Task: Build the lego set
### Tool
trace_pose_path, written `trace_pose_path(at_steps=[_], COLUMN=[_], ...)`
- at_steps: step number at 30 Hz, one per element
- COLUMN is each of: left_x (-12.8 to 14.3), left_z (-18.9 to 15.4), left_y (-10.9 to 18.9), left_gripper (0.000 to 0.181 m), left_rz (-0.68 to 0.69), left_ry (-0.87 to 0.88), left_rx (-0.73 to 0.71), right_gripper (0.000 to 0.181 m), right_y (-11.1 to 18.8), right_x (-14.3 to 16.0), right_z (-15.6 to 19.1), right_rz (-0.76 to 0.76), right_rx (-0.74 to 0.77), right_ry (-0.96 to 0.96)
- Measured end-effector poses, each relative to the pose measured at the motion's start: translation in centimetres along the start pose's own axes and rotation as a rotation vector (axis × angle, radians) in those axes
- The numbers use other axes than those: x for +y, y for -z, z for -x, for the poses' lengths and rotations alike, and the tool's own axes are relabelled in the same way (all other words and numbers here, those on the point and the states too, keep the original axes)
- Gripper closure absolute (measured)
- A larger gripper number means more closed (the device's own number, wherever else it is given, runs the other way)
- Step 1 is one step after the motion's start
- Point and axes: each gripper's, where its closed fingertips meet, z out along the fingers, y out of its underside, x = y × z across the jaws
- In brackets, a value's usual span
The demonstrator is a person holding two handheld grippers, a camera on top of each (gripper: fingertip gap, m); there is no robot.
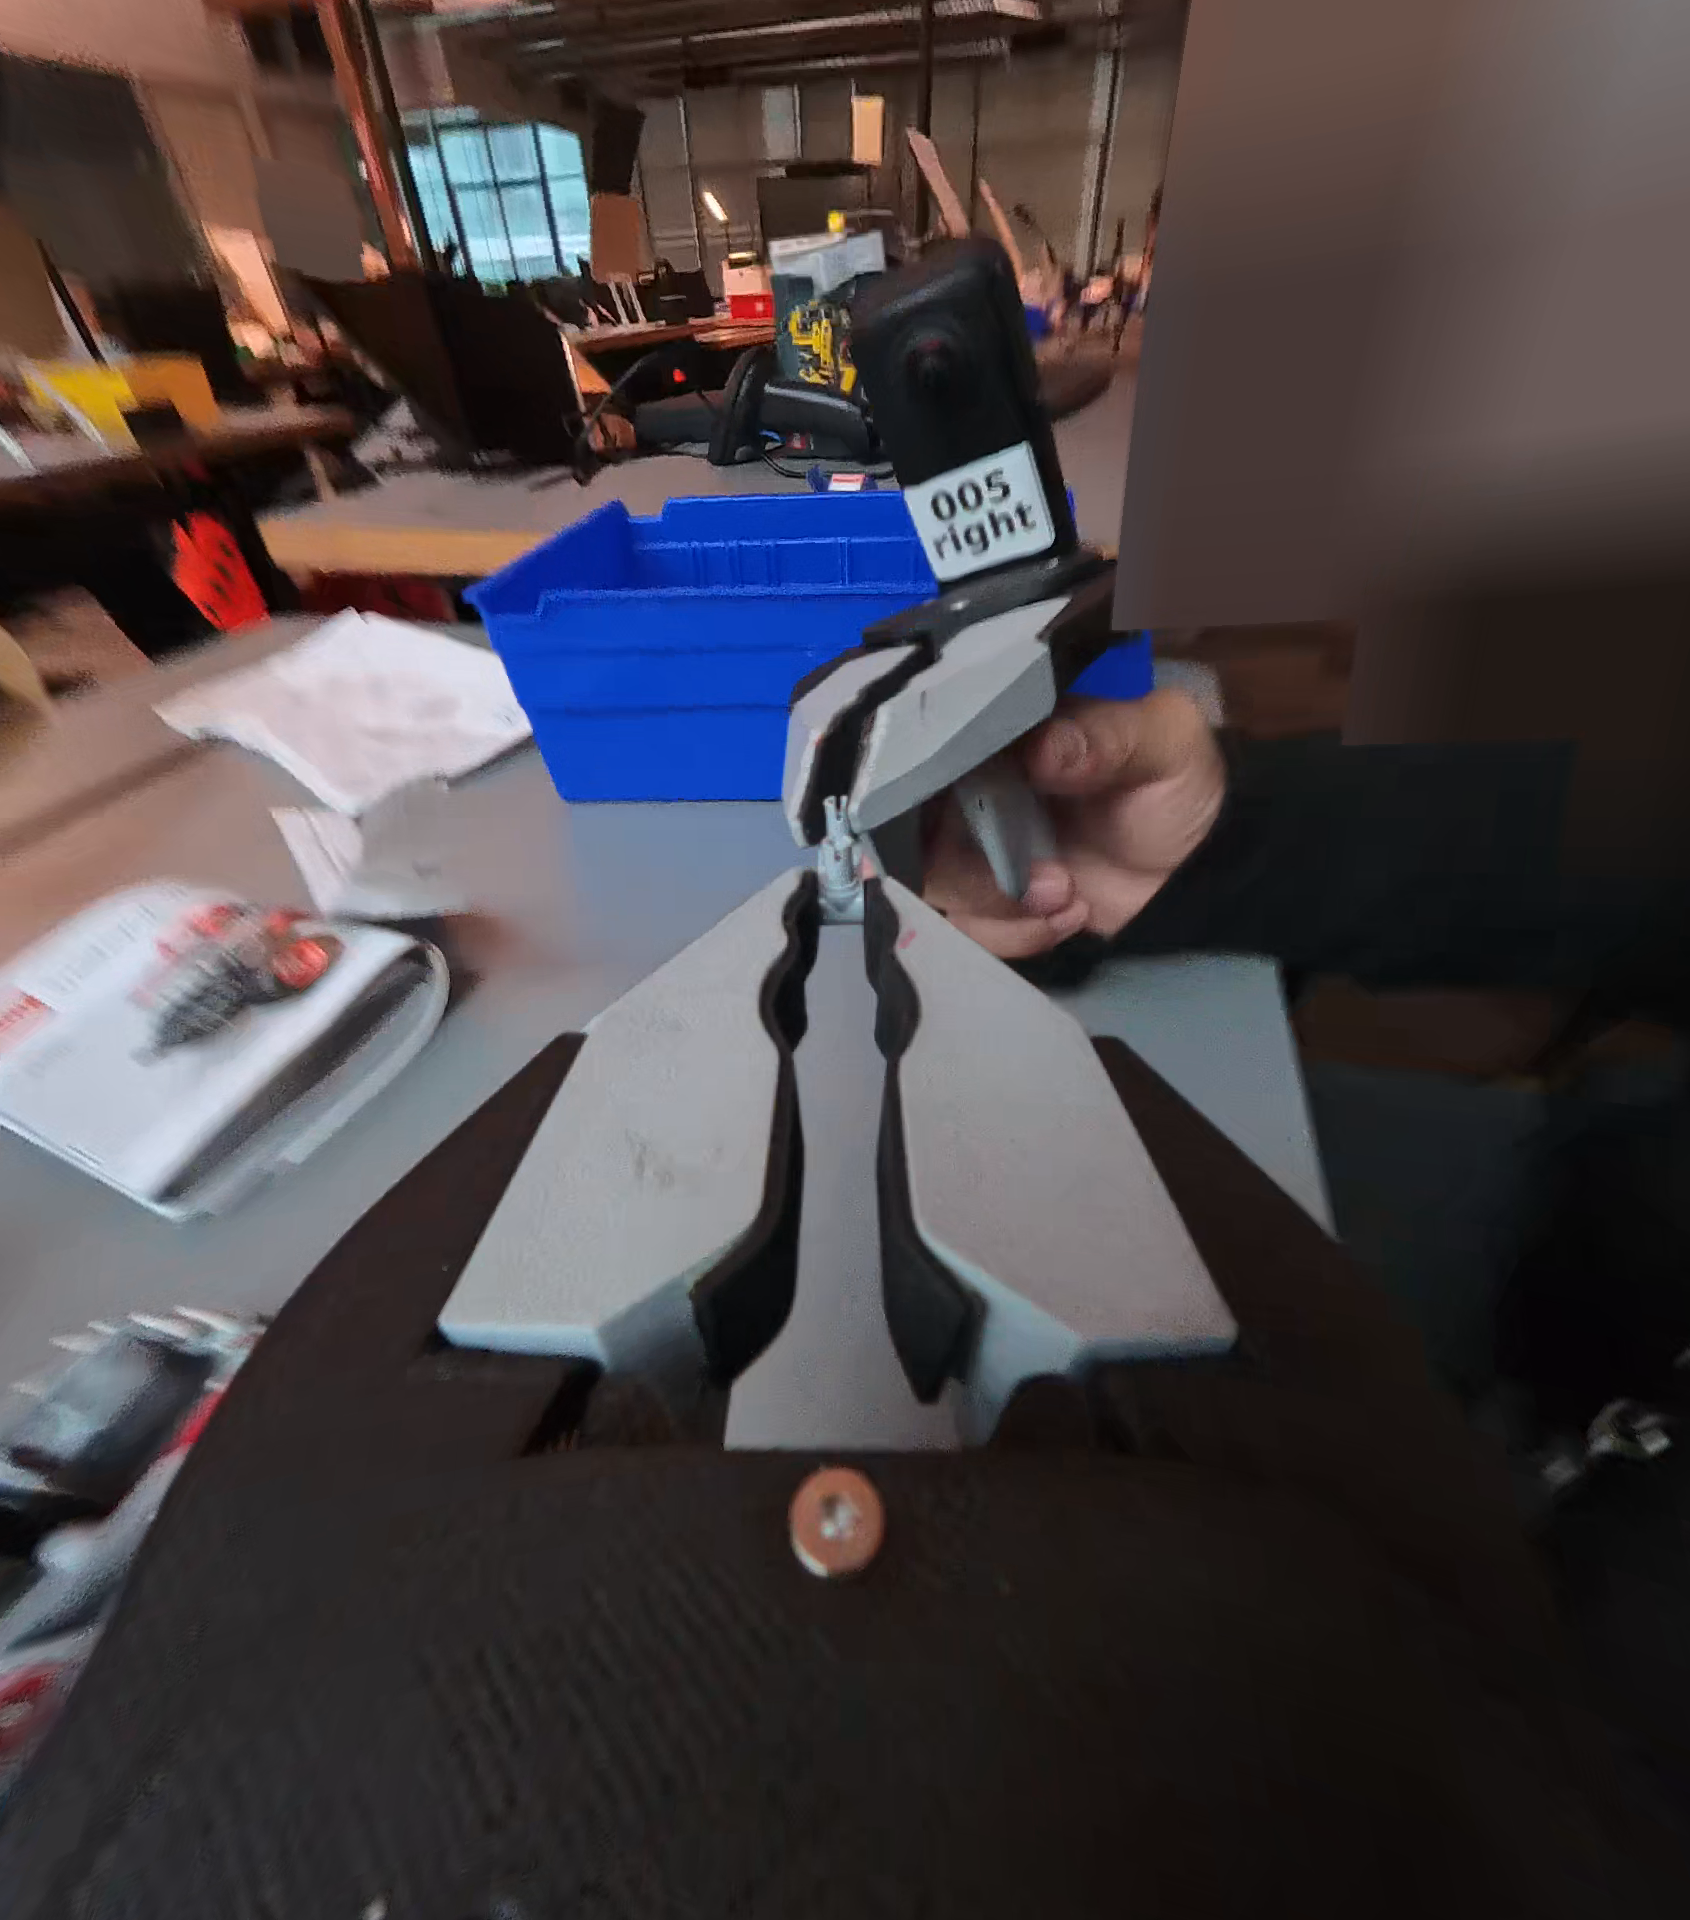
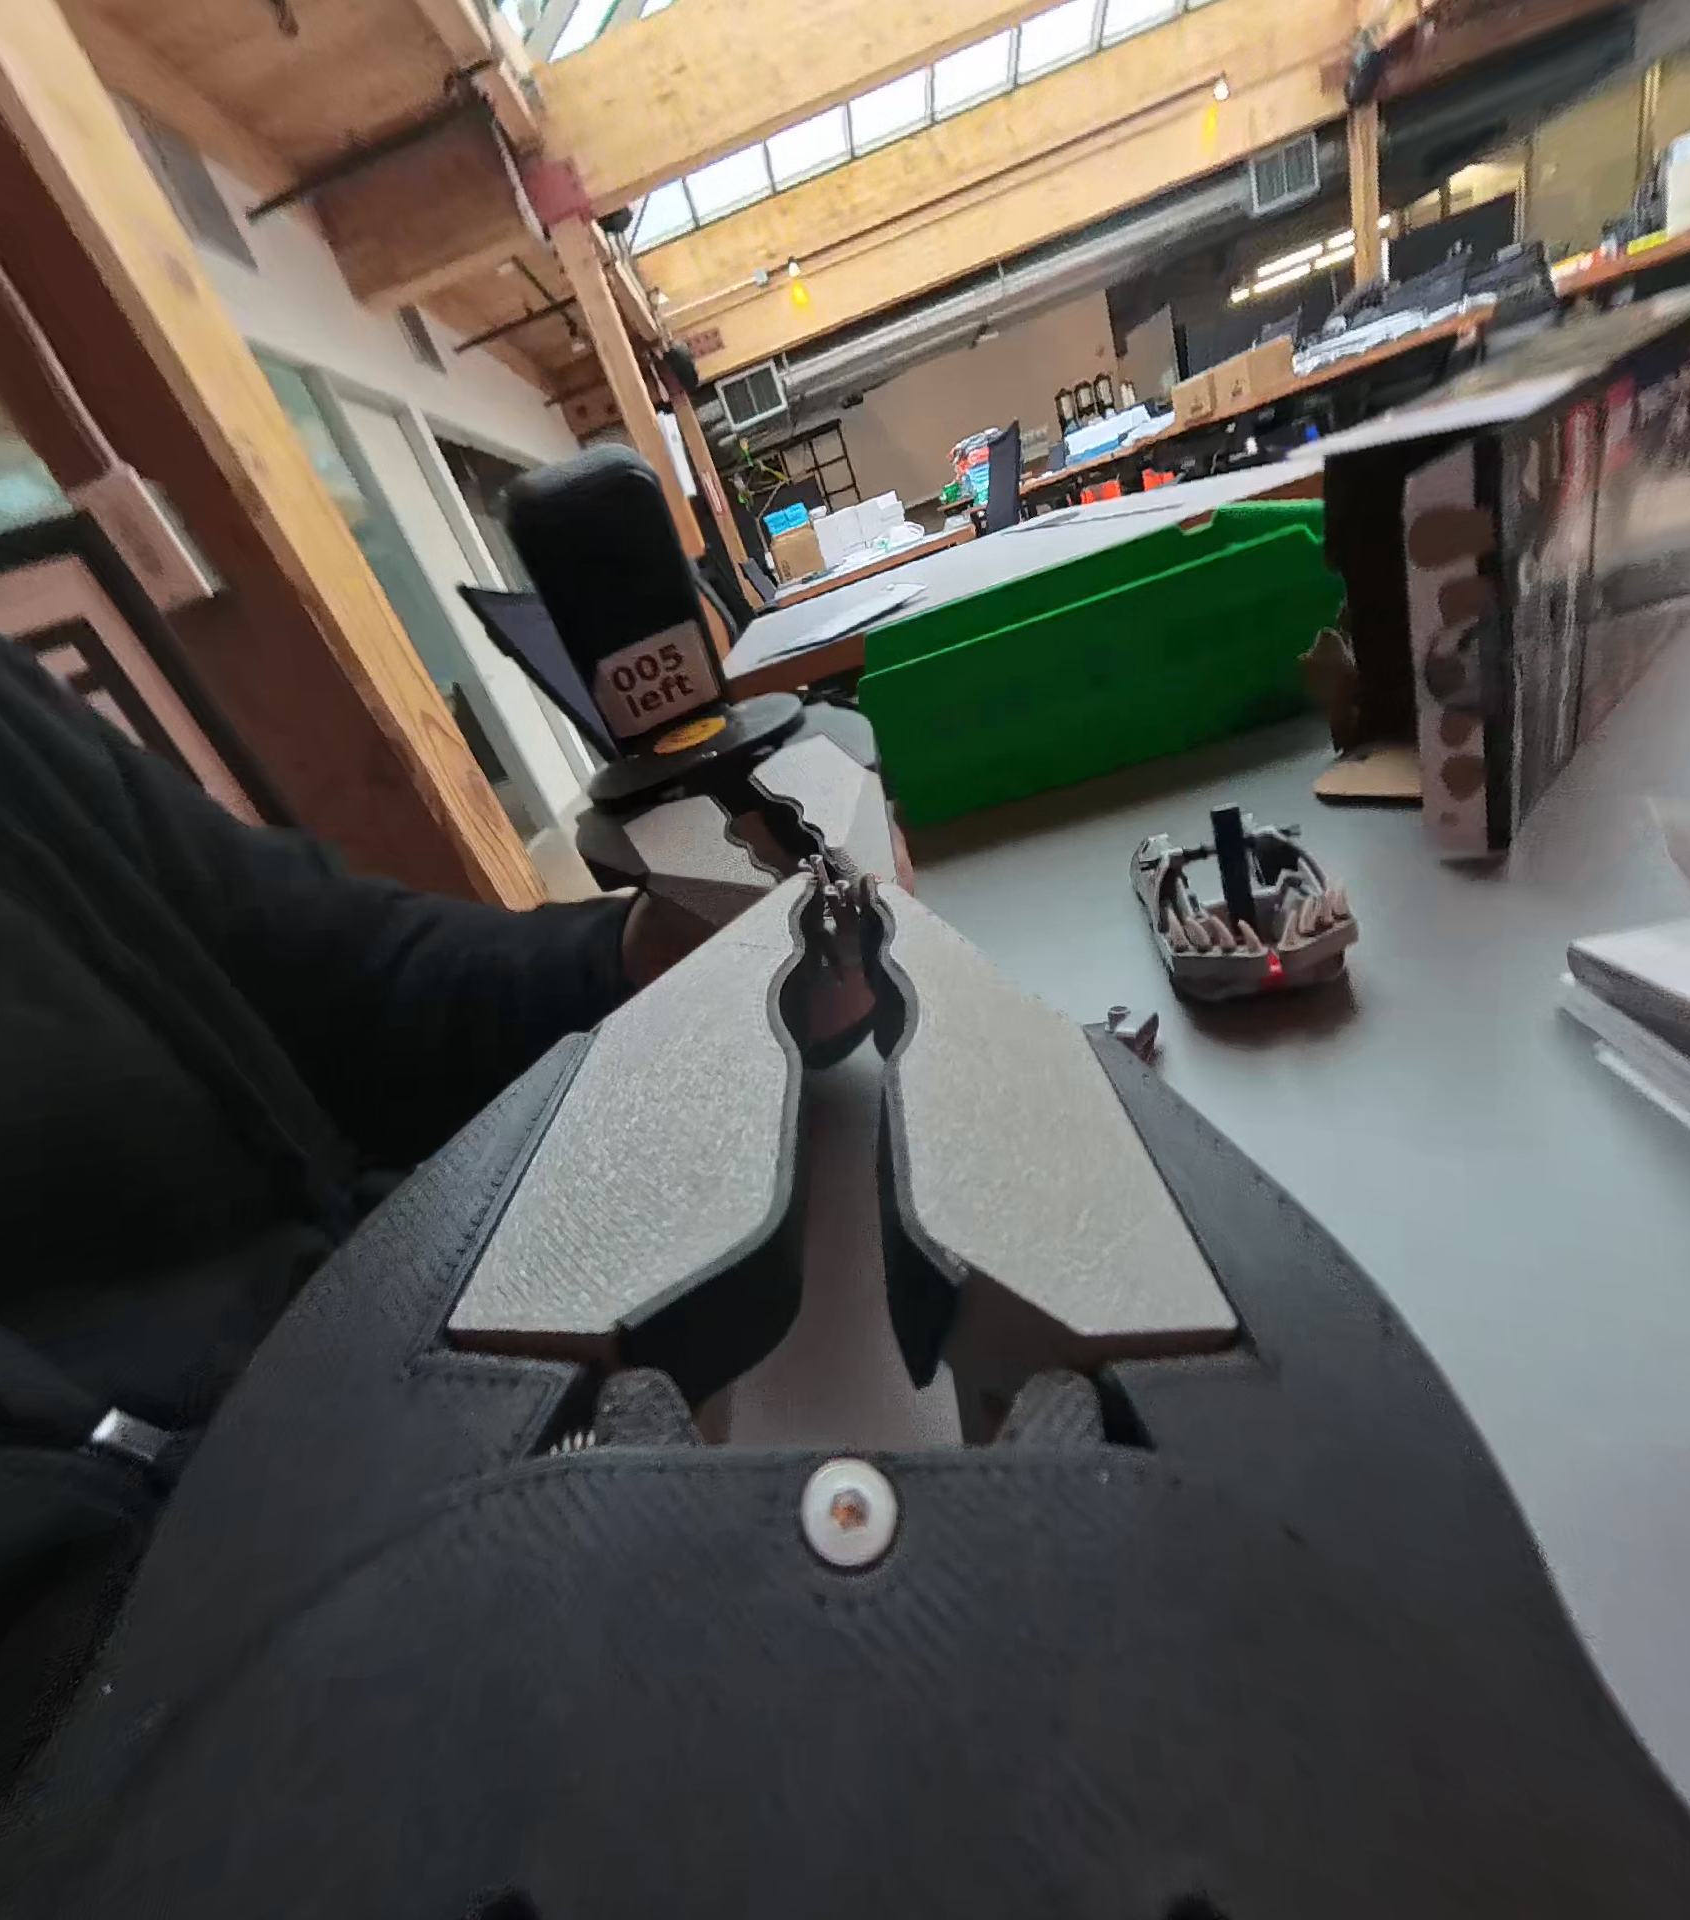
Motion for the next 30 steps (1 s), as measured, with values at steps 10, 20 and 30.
trace_pose_path(at_steps=[10,20,30], left_x=[-1.5,-1.1,0.4], left_z=[-1.7,-2.3,-1.6], left_y=[1.7,1.5,1.0], left_gripper=[0.176,0.176,0.176], left_rz=[-0.139,-0.152,-0.048], left_ry=[-0.449,-0.57,-0.334], left_rx=[0.008,0.015,0.05], right_gripper=[0.173,0.172,0.181], right_y=[0.1,-0.3,-0.5], right_x=[0.2,0.5,1.3], right_z=[2.4,2.8,1.5], right_rz=[0.038,0.058,0.185], right_rx=[0.007,0.007,0.232], right_ry=[0.257,0.325,0.58])
